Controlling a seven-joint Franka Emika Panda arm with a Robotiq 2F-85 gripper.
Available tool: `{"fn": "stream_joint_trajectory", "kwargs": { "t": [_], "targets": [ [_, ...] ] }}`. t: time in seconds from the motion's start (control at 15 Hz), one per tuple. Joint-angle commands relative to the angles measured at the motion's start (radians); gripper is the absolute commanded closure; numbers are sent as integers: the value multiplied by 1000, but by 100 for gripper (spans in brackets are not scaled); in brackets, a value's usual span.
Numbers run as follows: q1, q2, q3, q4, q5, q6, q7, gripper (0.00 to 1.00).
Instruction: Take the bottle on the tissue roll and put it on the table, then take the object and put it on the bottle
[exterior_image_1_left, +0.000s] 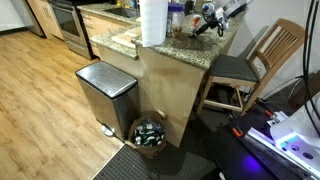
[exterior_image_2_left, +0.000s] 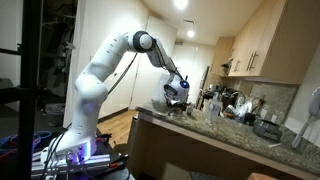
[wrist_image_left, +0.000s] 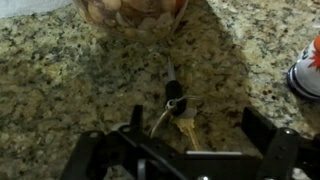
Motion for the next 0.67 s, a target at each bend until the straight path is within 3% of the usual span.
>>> {"fn": "stream_joint_trajectory", "kwargs": {
  "t": [0.0, 0.2, 0.27, 0.33, 0.6],
  "targets": [
    [3, 20, -11, -5, -6, -51, -12, 0],
    [-3, 39, -12, 2, 2, -65, -49, 0],
    [-8, 44, -11, 7, 9, -75, -66, 25],
    [-8, 46, -13, 7, 7, -81, -75, 26],
    [-22, 57, -13, 14, 26, -132, -135, 55]
  ]
}}
